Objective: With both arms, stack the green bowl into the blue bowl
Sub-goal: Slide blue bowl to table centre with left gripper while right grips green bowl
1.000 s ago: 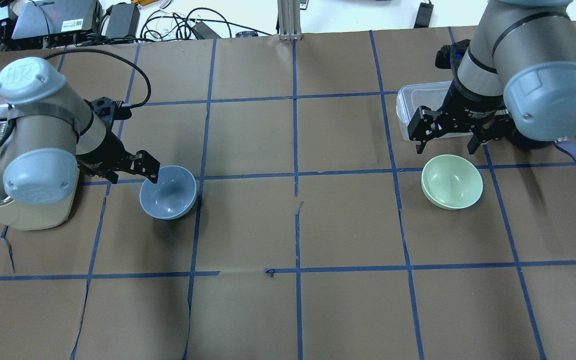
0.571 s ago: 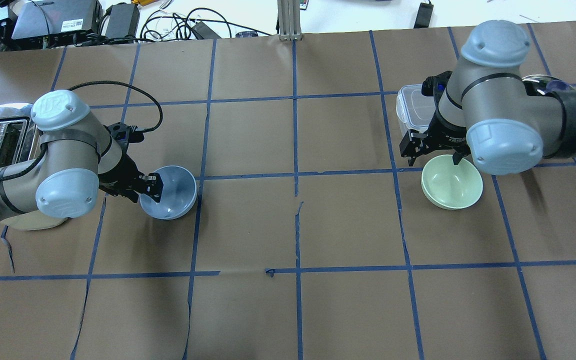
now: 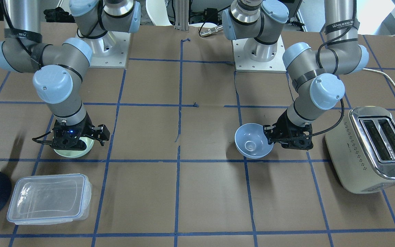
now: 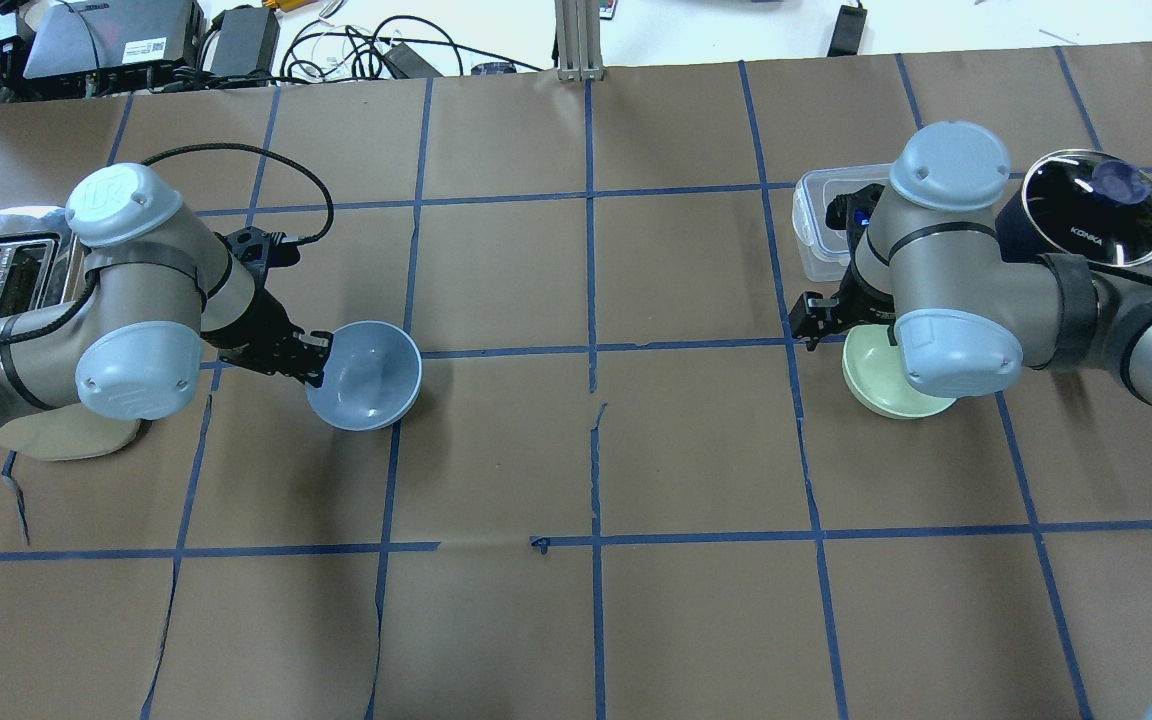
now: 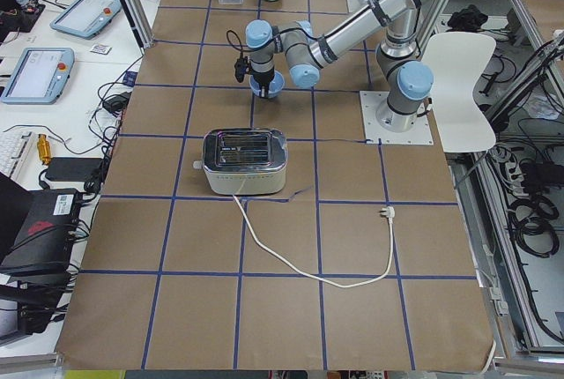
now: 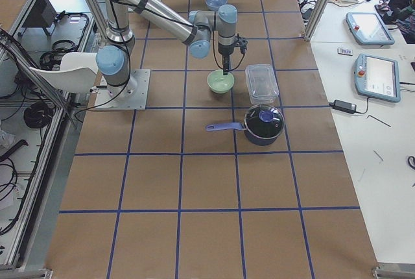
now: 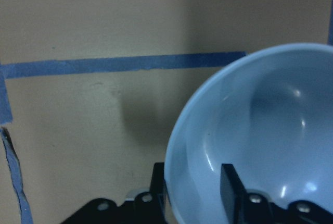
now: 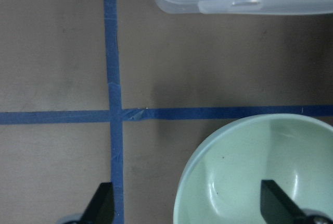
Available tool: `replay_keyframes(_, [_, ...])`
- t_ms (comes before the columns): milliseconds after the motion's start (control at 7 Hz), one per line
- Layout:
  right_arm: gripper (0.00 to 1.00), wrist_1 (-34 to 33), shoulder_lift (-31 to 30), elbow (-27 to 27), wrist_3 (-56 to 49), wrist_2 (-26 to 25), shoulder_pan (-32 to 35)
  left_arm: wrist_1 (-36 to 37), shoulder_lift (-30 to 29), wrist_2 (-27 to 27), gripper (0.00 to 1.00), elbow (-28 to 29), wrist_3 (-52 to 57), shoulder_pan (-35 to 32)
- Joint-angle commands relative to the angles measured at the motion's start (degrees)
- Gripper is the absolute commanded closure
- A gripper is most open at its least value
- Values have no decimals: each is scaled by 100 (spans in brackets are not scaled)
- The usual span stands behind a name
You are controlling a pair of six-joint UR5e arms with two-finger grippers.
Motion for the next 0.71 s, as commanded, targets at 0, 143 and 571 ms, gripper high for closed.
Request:
replay_keyframes(0, [8, -97, 118, 121, 41, -22, -24, -72, -77, -305, 100, 404, -1111, -815])
replay_keyframes(143, [39, -97, 118, 157, -63, -13, -146, -28, -121, -314, 100, 536, -1918, -1413])
replay_keyframes(571, [100, 8, 100, 148, 41, -13, -244, 549, -480, -674, 100, 572, -3759, -2602])
